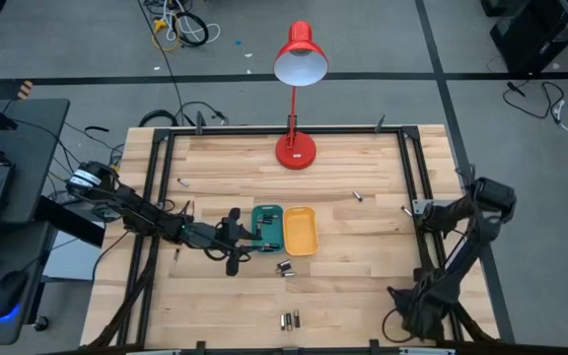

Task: Sort batteries
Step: Put the black battery into the blue bin

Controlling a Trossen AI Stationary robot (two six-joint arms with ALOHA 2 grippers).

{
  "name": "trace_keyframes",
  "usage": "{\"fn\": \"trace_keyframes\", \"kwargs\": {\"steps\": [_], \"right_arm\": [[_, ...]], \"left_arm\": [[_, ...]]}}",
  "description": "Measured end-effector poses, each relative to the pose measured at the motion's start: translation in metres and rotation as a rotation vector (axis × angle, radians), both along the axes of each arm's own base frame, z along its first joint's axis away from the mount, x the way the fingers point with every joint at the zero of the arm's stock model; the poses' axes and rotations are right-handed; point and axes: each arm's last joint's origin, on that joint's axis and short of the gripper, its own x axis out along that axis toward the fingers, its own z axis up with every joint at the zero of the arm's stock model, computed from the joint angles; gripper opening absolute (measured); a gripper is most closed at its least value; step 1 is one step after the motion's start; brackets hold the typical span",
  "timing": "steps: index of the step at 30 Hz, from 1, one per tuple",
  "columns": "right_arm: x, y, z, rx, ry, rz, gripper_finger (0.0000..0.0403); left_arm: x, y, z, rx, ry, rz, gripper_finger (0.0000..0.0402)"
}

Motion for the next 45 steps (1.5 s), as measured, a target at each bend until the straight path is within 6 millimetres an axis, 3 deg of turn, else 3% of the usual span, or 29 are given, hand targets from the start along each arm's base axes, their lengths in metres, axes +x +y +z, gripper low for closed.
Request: {"fn": "trace_keyframes", "kwargs": {"steps": [6, 16, 21, 33, 45], "right_arm": [[0.008, 0.012, 0.000, -0.059, -0.047, 0.108, 0.0141], [0.016, 0.023, 0.013, -0.107, -0.112, 0.149, 0.0274], [0.019, 0.026, 0.012, -0.101, -0.155, 0.139, 0.0284], [0.021, 0.029, -0.010, -0.144, -0.074, 0.155, 0.0206], [0.024, 0.025, -0.006, -0.148, -0.066, 0.119, 0.0016]], "left_arm": [[0.001, 0.000, 0.002, -0.005, -0.023, 0.013, 0.0127], [0.001, 0.001, 0.002, 0.003, -0.023, 0.023, 0.0127], [0.000, 0.001, 0.001, 0.006, -0.016, 0.023, 0.0127], [0.000, 0.001, -0.001, 0.016, 0.006, 0.023, 0.0127], [0.000, 0.001, -0.001, 0.016, 0.005, 0.024, 0.0127]]}}
